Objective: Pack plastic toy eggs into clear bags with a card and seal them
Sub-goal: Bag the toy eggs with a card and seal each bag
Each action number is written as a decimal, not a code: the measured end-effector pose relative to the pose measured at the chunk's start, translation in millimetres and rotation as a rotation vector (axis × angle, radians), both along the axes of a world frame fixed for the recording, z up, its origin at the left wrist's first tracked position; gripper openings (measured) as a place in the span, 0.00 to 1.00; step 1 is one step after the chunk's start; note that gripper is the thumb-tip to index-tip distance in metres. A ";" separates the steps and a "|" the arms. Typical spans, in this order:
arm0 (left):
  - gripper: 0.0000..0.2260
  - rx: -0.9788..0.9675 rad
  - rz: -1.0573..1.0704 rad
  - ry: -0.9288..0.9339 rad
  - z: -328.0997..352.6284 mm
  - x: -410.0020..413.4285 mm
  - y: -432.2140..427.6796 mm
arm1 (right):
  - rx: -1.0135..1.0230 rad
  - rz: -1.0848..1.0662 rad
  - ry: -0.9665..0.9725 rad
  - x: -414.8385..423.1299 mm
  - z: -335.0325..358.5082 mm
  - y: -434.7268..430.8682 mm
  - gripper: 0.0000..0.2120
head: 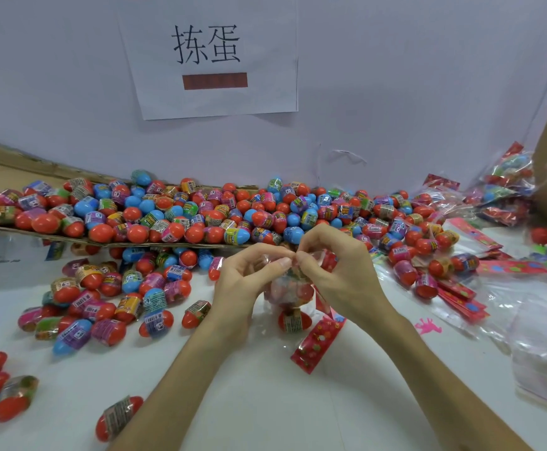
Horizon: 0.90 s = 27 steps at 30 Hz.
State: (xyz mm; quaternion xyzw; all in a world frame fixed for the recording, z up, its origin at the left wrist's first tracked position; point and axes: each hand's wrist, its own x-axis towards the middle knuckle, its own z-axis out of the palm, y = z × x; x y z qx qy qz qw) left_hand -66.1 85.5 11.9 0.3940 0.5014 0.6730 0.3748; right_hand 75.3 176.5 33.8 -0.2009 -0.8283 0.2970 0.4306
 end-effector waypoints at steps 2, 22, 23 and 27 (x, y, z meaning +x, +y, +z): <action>0.06 0.003 0.011 0.040 -1.0 0.6 0.0 | -0.013 0.013 0.002 0.5 0.3 -0.8 0.07; 0.16 0.142 0.154 0.247 0.8 10.7 -0.7 | 0.012 -0.016 0.056 -11.2 -11.6 -9.6 0.06; 0.15 0.146 0.154 0.251 0.9 10.9 -1.0 | -0.001 -0.013 0.052 -10.4 -10.9 -9.2 0.05; 0.17 0.146 0.109 0.194 0.9 10.7 -0.7 | -0.053 -0.017 0.017 -6.8 -9.2 -5.2 0.03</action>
